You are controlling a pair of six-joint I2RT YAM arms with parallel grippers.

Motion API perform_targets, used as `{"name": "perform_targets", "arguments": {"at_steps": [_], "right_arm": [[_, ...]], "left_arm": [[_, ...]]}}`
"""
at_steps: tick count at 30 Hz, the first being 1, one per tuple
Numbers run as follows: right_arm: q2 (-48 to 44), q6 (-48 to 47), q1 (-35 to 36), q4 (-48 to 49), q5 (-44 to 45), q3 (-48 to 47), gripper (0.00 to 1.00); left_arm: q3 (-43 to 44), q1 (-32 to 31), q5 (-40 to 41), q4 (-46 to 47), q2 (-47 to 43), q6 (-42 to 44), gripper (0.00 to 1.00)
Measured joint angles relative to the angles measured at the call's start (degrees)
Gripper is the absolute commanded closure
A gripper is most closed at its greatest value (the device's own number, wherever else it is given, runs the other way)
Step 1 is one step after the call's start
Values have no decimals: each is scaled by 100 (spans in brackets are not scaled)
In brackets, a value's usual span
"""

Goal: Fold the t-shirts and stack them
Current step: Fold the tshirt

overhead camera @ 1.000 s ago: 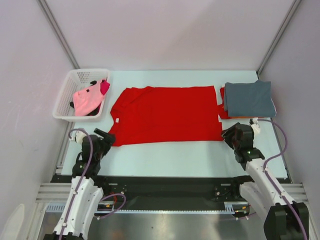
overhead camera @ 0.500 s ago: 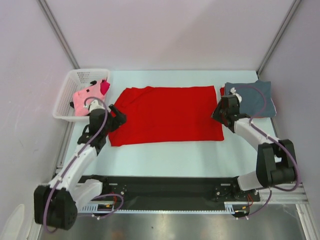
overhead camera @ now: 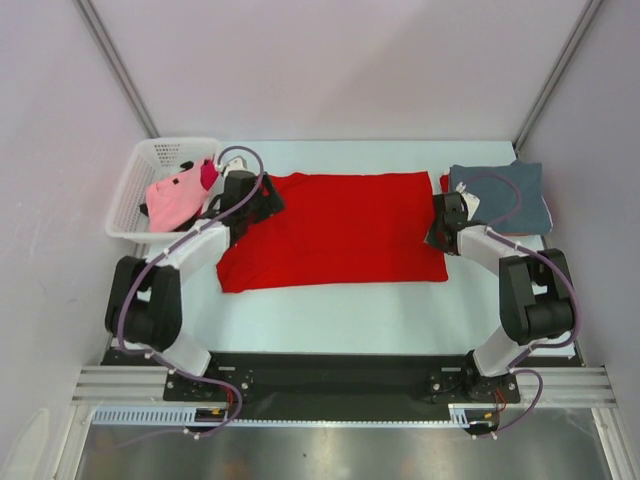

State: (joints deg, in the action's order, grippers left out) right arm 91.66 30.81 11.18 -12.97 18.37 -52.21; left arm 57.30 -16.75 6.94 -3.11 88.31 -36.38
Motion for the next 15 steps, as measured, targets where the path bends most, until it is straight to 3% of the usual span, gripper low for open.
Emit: {"name": "perform_targets", "arguments": {"at_steps": [10, 15], "right_arm": [[437, 2, -146, -17, 87, 0, 62], [446, -11, -153, -15, 92, -31, 90]], "left_arm": [[920, 2, 96, -223, 1255, 146, 16], [1482, 74, 234, -424, 1659, 240, 16]]}}
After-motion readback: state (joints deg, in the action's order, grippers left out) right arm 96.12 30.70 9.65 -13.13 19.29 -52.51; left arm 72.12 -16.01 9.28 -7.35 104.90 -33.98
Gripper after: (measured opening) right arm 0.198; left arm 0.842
